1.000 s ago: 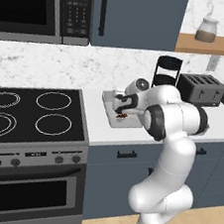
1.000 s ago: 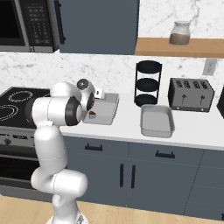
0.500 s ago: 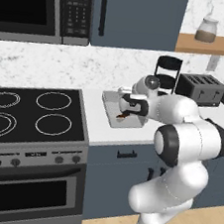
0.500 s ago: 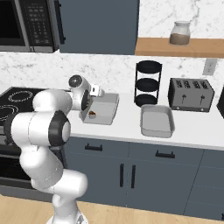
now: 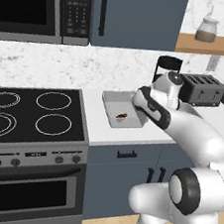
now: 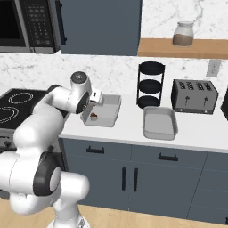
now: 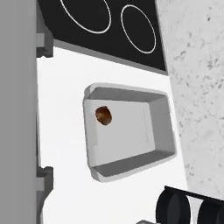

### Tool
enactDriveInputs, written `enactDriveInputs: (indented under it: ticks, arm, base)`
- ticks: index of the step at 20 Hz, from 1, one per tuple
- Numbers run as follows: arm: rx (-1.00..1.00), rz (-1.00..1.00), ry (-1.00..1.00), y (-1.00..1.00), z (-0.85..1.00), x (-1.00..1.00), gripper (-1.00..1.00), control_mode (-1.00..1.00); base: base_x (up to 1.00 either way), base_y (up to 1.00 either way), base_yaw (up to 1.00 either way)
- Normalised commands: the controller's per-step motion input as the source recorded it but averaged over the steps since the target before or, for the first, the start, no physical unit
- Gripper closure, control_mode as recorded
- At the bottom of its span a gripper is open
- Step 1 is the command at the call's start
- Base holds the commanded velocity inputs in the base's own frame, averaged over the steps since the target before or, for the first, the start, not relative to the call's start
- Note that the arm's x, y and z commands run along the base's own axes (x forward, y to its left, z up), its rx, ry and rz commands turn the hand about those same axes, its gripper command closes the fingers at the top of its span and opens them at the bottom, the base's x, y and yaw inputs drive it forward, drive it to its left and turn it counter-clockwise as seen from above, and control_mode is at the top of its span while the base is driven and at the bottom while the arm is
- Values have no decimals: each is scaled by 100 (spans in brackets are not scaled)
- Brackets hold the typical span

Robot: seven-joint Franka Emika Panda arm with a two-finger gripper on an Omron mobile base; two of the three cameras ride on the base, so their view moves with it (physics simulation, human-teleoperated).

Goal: Place one lime and one chicken drumstick in each tupperware on the nearby counter, to pack two identical lunches.

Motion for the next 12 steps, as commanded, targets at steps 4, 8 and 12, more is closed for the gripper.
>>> enactDriveInputs:
  ticks: [4, 8, 12]
  arm:
    - [-11, 17, 19, -21, 23, -100, -100, -100]
    - [-26, 12, 8, -20, 10, -100, -100, -100]
    - [-10, 10, 10, -7, 24, -100, -100, -100]
  base:
    - [0, 0, 0]
    - [0, 0, 0]
    - [0, 0, 0]
